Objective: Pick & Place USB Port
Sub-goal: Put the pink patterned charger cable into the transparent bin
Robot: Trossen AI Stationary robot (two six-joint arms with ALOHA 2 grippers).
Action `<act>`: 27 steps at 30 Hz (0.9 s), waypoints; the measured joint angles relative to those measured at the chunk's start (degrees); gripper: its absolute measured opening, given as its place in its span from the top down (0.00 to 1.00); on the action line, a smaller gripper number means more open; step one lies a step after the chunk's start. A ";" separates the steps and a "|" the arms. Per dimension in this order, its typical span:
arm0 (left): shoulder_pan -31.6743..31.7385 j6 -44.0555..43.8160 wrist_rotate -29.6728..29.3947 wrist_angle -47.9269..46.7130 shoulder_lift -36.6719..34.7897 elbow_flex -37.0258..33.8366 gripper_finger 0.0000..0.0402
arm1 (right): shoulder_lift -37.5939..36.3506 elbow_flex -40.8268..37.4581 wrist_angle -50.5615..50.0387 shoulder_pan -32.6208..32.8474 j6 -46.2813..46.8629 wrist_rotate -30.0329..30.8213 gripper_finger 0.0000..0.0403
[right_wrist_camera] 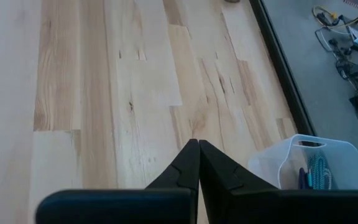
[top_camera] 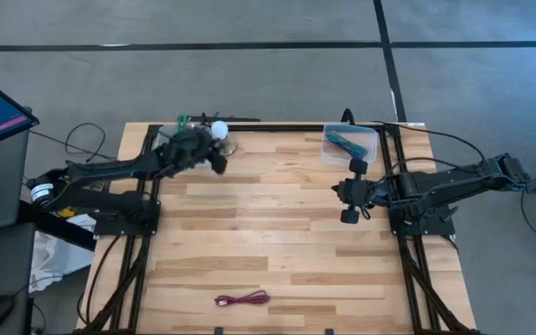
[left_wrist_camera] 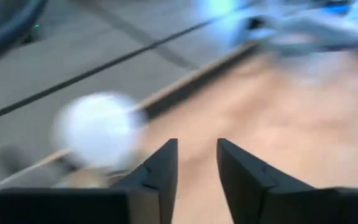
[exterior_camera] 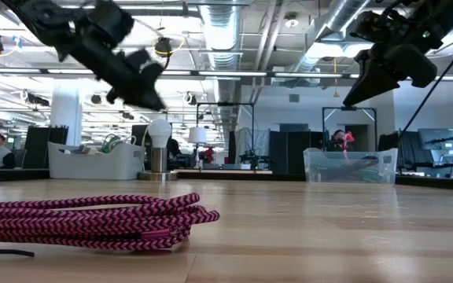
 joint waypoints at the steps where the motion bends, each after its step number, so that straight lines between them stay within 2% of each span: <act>1: -2.00 0.05 2.30 0.01 -1.14 0.00 0.74 | 0.00 0.01 0.00 0.00 -0.02 0.00 1.00; 4: -8.75 -0.71 8.45 -0.04 -3.76 0.00 0.79 | 0.00 0.01 0.00 0.00 0.04 -0.02 1.00; 8: -19.39 -6.86 9.26 -0.04 -5.03 0.00 0.79 | 0.00 0.00 0.02 0.00 1.64 -0.05 1.00; 13: -33.63 -17.03 3.99 -0.19 -2.98 0.29 0.74 | 0.00 0.00 0.26 0.00 3.31 -0.06 1.00; 17: -43.15 -17.68 -0.50 -0.18 1.89 4.20 0.72 | 0.00 0.00 1.97 0.00 3.46 -0.07 1.00; 21: -47.98 -13.08 -3.20 -1.13 8.67 11.87 0.71 | 0.00 0.00 4.54 0.00 3.44 -0.07 1.00; 27: -48.75 -10.21 -2.20 -11.55 19.49 25.22 0.71 | 0.00 0.00 5.81 0.00 3.51 -0.09 1.00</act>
